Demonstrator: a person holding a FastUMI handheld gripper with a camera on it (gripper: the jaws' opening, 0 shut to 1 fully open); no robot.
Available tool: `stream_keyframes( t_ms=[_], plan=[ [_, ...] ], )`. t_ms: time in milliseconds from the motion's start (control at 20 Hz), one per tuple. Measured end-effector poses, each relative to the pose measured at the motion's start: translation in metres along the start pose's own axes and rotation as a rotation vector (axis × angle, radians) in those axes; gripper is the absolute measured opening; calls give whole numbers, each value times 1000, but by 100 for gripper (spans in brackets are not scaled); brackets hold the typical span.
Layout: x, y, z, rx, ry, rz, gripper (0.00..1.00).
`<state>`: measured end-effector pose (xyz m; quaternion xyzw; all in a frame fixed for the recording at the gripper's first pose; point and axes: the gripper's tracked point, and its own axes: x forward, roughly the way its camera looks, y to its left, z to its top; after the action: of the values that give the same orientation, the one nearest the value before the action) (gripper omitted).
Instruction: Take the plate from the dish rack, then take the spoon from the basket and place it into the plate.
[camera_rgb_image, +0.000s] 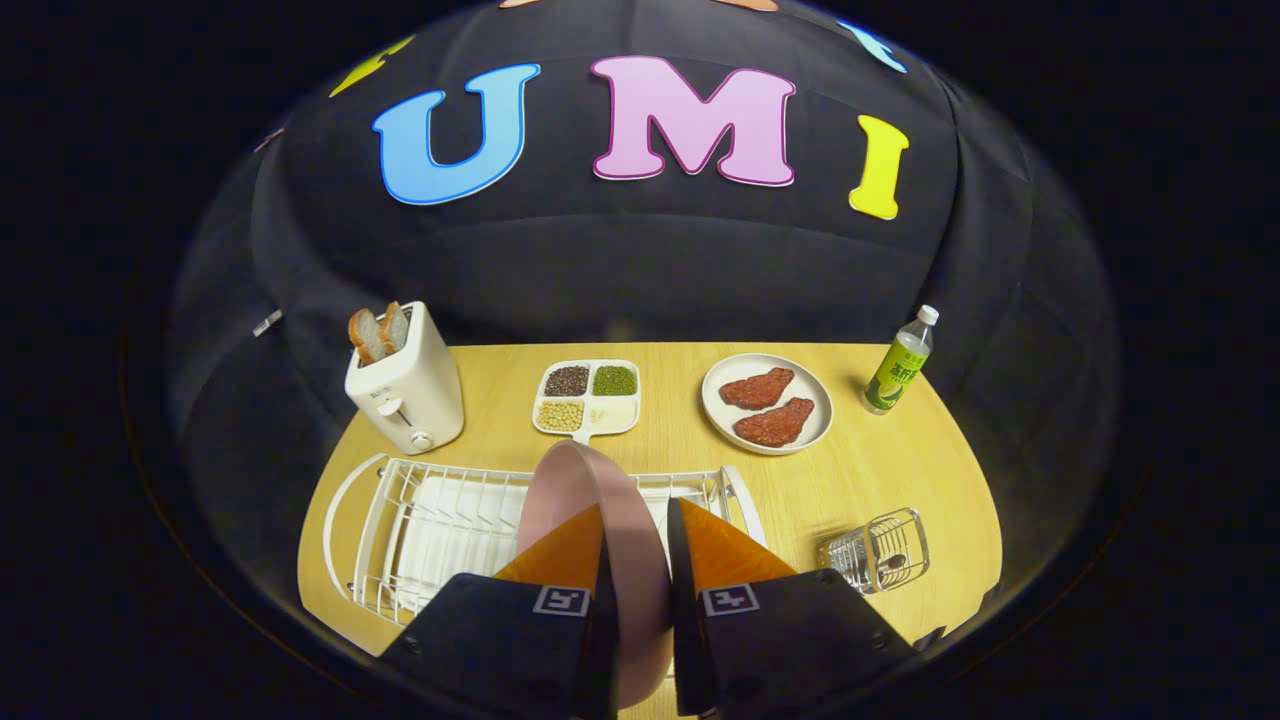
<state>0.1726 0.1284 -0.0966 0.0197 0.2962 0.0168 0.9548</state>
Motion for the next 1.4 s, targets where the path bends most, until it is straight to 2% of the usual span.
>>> stream_keyframes(
  t_ms=[300,600,850,1050,1250,1400],
  plan=[
    [-51,-44,-16,97,14,115,26],
    [-97,-118,-69,141,90,161,26],
    [-124,-161,-111,214,146,267,26],
    [-117,-193,-154,172,203,326,25],
    [-82,-216,-194,92,235,363,26],
    [-60,-223,-210,99,273,392,26]
  ],
)
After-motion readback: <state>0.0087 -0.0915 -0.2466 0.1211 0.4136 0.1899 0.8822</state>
